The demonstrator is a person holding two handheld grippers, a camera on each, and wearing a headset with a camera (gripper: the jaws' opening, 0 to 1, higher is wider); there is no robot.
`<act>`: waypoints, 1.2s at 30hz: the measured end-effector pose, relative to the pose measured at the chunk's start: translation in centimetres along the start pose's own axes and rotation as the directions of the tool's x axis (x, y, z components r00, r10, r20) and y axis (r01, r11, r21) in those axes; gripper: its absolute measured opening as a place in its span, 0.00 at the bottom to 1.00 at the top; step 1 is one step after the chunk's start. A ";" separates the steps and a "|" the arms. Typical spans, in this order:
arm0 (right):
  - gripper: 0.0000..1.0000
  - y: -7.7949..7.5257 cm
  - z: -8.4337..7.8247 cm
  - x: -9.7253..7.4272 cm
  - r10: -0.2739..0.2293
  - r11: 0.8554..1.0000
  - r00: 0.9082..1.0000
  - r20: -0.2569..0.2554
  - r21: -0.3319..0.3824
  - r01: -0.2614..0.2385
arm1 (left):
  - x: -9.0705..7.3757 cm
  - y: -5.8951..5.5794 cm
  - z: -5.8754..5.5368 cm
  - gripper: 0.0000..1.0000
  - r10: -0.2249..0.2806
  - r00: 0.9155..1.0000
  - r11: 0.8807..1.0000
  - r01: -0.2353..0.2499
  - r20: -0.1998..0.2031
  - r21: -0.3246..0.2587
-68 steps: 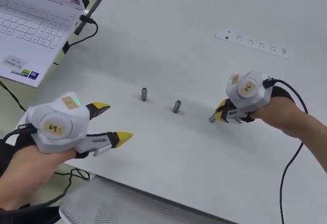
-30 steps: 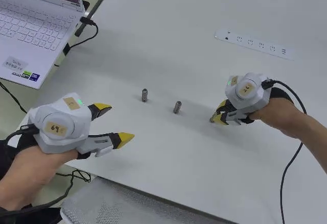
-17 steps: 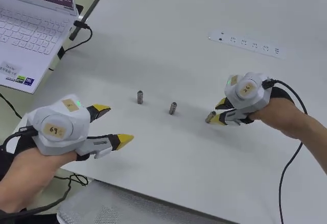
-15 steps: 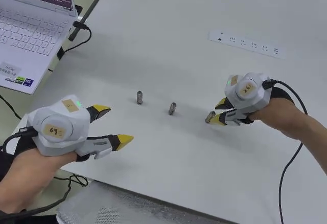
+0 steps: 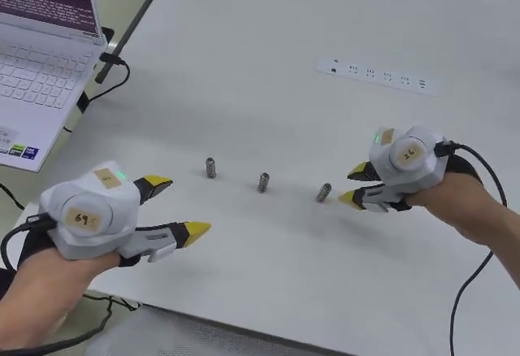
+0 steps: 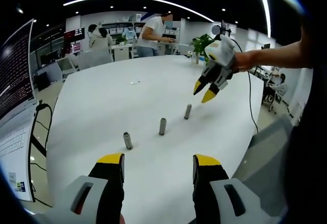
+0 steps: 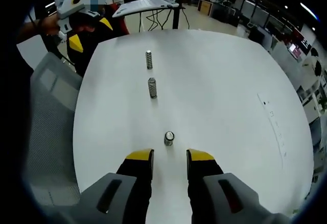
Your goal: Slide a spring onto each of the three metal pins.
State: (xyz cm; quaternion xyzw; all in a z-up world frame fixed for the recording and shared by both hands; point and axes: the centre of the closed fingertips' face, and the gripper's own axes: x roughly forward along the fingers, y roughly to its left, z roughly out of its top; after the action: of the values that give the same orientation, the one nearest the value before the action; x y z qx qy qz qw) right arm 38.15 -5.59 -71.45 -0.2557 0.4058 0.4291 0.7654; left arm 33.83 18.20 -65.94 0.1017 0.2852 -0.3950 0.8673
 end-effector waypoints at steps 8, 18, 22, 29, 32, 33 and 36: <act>0.26 0.4 0.3 -2.5 -0.057 0.993 0.994 0.093 0.107 0.047 | 0.6 -0.3 0.6 0.49 -0.012 1.000 1.000 0.012 0.005 0.011; 0.31 0.6 1.0 -5.2 -0.143 0.965 0.966 0.214 0.247 0.088 | 0.8 -0.6 1.2 0.49 -0.015 1.000 1.000 0.015 0.014 0.014; 0.35 0.8 0.8 -6.2 -0.175 0.953 0.956 0.234 0.286 0.104 | 0.7 -0.5 1.4 0.49 -0.011 1.000 1.000 0.011 0.020 0.011; 0.40 1.5 0.4 -7.8 -0.226 0.928 0.936 0.268 0.352 0.123 | 0.6 -0.1 1.7 0.50 0.000 1.000 1.000 0.000 0.030 0.007; 0.41 1.8 0.0 -8.2 -0.248 0.919 0.929 0.275 0.369 0.136 | 0.4 0.0 1.8 0.50 0.004 0.999 1.000 -0.004 0.035 0.006; 0.42 1.9 -0.1 -8.3 -0.253 0.916 0.927 0.276 0.376 0.138 | 0.4 0.0 1.8 0.50 0.005 0.999 1.000 -0.005 0.035 0.006; 0.42 2.5 -0.3 -8.7 -0.269 0.904 0.921 0.283 0.403 0.140 | 0.2 0.1 1.9 0.50 0.011 0.999 1.000 -0.011 0.040 0.003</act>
State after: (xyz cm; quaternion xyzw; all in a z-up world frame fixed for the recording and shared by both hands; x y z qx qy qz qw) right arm 33.28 -8.47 -64.40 -0.0704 0.3158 0.2963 0.8986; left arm 34.86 17.37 -64.52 0.0968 0.2666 -0.3928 0.8748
